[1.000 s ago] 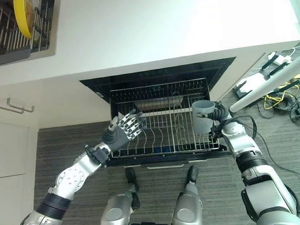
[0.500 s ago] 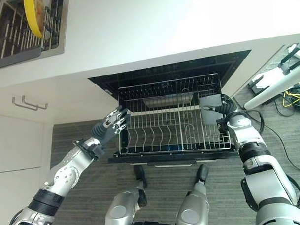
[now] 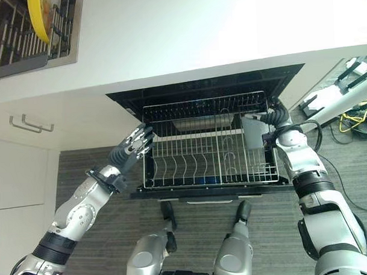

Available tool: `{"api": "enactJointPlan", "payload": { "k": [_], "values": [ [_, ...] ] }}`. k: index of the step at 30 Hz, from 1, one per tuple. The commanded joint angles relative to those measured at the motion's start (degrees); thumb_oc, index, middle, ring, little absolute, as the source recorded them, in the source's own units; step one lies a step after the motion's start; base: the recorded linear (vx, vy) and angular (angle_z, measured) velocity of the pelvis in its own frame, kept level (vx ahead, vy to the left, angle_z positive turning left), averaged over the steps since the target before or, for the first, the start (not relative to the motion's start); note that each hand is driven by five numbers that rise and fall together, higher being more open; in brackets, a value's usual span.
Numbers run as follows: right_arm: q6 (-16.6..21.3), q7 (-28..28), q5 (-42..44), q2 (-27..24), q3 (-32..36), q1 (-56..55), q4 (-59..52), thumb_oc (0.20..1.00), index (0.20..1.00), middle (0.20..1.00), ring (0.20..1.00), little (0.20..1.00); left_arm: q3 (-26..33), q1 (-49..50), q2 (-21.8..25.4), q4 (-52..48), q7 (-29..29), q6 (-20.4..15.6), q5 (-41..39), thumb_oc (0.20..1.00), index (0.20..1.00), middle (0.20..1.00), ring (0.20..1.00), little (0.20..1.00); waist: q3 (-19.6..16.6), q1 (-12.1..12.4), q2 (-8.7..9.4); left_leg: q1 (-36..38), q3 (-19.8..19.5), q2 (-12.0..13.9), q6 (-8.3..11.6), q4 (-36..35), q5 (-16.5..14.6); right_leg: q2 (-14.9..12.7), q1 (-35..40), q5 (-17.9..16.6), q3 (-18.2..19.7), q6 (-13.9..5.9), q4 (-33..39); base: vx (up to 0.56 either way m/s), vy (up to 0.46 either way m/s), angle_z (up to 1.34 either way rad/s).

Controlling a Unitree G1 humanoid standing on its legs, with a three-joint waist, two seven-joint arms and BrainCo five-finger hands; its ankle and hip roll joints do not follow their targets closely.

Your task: Place the dishes in the dishwasher.

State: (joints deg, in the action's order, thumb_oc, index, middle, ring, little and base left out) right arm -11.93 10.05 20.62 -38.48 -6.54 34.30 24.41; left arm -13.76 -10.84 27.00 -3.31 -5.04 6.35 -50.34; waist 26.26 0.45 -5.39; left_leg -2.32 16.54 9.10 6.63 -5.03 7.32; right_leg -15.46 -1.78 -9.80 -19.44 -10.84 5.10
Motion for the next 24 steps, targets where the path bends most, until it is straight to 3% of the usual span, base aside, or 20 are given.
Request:
{"api": "enactJointPlan", "payload": {
  "k": [1, 4, 7, 12, 14, 16, 18, 19, 20, 21, 22, 23, 24],
  "values": [
    [4.78, 6.28, 4.15, 2.52, 3.38, -5.57, -5.74, 1.0, 1.0, 1.0, 1.0, 1.0, 3.6, 2.05, 0.36, -6.21, 0.54, -7.51, 2.06, 1.0, 1.0, 1.0, 1.0, 1.0, -4.88, 0.04, 1.37, 1.05, -2.64, 3.92, 2.53, 0.03, -4.02, -4.04, -3.49, 3.04, 1.17, -2.89, -3.94, 0.06, 0.011, -0.02],
    [8.84, 7.52, 4.14, 8.43, 11.02, -18.35, -17.09, 1.0, 1.0, 1.0, 1.0, 1.0, 8.48, 6.5, -1.1, -9.52, -0.42, -11.47, 2.52, 1.0, 1.0, 1.0, 1.0, 1.0, -7.15, -1.18, 2.17, 2.59, -2.03, 4.35, 2.29, 0.03, -4.25, -3.52, -1.47, 3.68, 1.17, -2.74, -3.72, 0.1, 0.029, 0.0],
    [10.29, 6.67, 2.67, 14.5, 16.51, -27.8, -25.88, 1.0, 1.0, 1.0, 1.0, 1.0, 14.24, 11.04, -3.24, -12.92, -1.14, -15.56, 3.54, 1.0, 1.0, 1.0, 1.0, 1.0, -9.87, -2.42, 3.32, 4.39, -1.28, 4.66, 2.22, 0.03, -4.34, -2.83, 1.02, 4.53, 1.25, -2.55, -3.36, 0.14, 0.087, -0.01],
    [10.88, 4.78, 1.96, 16.27, 22.43, -35.92, -30.8, 1.0, 1.0, 1.0, 1.0, 1.0, 20.51, 13.73, -3.58, -15.84, -4.22, -19.61, 4.69, 1.0, 1.0, 1.0, 1.0, 1.0, -12.55, -2.82, 5.51, 6.84, -1.5, 3.13, 1.15, 0.03, -5.95, -4.01, 3.8, 5.15, 1.82, -3.29, -4.5, 0.07, 0.198, 0.0],
    [11.58, 6.28, 4.37, 16.06, 24.49, -37.06, -32.27, 1.0, 1.0, 1.0, 1.0, 1.0, 21.87, 13.09, -2.91, -16.75, -5.97, -18.62, 5.37, 1.0, 1.0, 1.0, 1.0, 1.0, -13.53, -2.6, 6.58, 7.71, -2.76, 1.13, 0.07, 0.03, -7.45, -5.08, 4.57, 4.26, 2.52, -3.66, -5.04, 0.15, 0.274, 0.05],
    [13.89, 5.47, 4.84, 18.19, 25.45, -39.36, -35.57, 1.0, 1.0, 1.0, 1.0, 1.0, 23.4, 14.09, -2.73, -18.11, -8.18, -15.82, 5.68, 1.0, 1.0, 1.0, 1.0, 1.0, -14.28, -2.66, 7.66, 8.8, -4.05, -1.66, -1.03, 0.03, -9.68, -6.83, 3.78, -0.93, 3.57, -4.16, -5.72, 0.17, 0.257, -0.02],
    [15.14, 3.34, 4.05, 19.76, 24.95, -40.44, -37.7, 1.0, 1.0, 1.0, 1.0, 1.0, 24.1, 15.45, -2.49, -18.71, -7.97, -16.04, 6.76, 1.0, 1.0, 1.0, 1.0, 1.0, -14.38, -2.89, 7.95, 9.37, -3.75, -3.11, -2.0, 0.03, -10.72, -6.85, 1.96, -3.29, 4.16, -4.16, -6.65, 0.04, 0.256, -0.27],
    [15.48, 2.25, 3.44, 20.06, 24.84, -41.06, -38.22, 1.0, 1.0, 1.0, 1.0, 1.0, 25.11, 16.41, -2.05, -18.69, -8.26, -16.21, 5.95, 1.0, 1.0, 1.0, 1.0, 1.0, -14.59, -2.59, 7.81, 9.76, -3.35, -3.96, -2.98, 0.03, -11.5, -5.58, 1.11, -2.37, 3.49, -4.16, -9.48, -0.05, 0.365, -0.52],
    [15.46, 1.64, 2.83, 19.76, 24.91, -41.08, -38.41, 1.0, 1.0, 1.0, 1.0, 1.0, 26.02, 16.91, -1.77, -18.53, -8.72, -16.43, 5.08, 1.0, 1.0, 1.0, 1.0, 1.0, -14.86, -2.24, 7.38, 9.23, -3.21, -4.91, -4.58, 0.03, -11.52, -2.74, 0.89, 1.17, 3.47, -3.94, -13.76, -0.06, 0.463, -1.34],
    [16.52, 2.78, 4.49, 17.99, 26.01, -41.52, -39.51, 1.0, 1.0, 1.0, 1.0, 1.0, 25.88, 16.47, -1.39, -17.42, -9.19, -16.56, 4.49, 1.0, 1.0, 1.0, 1.0, 1.0, -15.26, -3.04, 6.71, 7.33, -5.72, -6.91, -6.99, 0.03, -10.62, 7.71, 1.26, 10.31, 10.0, -1.42, -20.64, -0.09, 0.351, -0.9],
    [17.06, 3.19, 5.16, 17.69, 26.28, -41.59, -39.69, 1.0, 1.0, 1.0, 1.0, 1.0, 25.78, 16.35, -1.47, -17.2, -9.23, -16.49, 4.49, 1.0, 1.0, 1.0, 1.0, 1.0, -15.47, -3.08, 6.57, 6.7, -5.95, -7.04, -7.05, 0.03, -10.05, 9.52, 0.9, 10.69, 11.16, -0.83, -21.3, -0.12, 0.225, -0.54],
    [19.05, 3.89, 6.97, 17.2, 26.9, -40.64, -40.11, 1.0, 1.0, 1.0, 1.0, 1.0, 24.42, 15.59, -2.4, -15.96, -8.4, -16.24, 4.69, 1.0, 1.0, 1.0, 1.0, 1.0, -16.25, -2.99, 7.31, 5.57, -6.52, -9.34, -7.34, 0.03, -9.26, 15.21, 2.2, 13.43, 12.59, 1.5, -20.31, -0.11, 0.015, 0.41],
    [19.73, 3.62, 7.24, 17.07, 26.7, -40.09, -40.25, 1.0, 1.0, 1.0, 1.0, 1.0, 24.25, 15.37, -2.71, -15.66, -7.86, -16.34, 4.94, 1.0, 1.0, 1.0, 1.0, 1.0, -16.48, -2.69, 7.54, 5.25, -6.15, -9.83, -7.35, 0.03, -9.08, 15.82, 3.38, 14.31, 12.19, 2.21, -18.43, -0.08, -0.04, 0.08]
  ]
}}
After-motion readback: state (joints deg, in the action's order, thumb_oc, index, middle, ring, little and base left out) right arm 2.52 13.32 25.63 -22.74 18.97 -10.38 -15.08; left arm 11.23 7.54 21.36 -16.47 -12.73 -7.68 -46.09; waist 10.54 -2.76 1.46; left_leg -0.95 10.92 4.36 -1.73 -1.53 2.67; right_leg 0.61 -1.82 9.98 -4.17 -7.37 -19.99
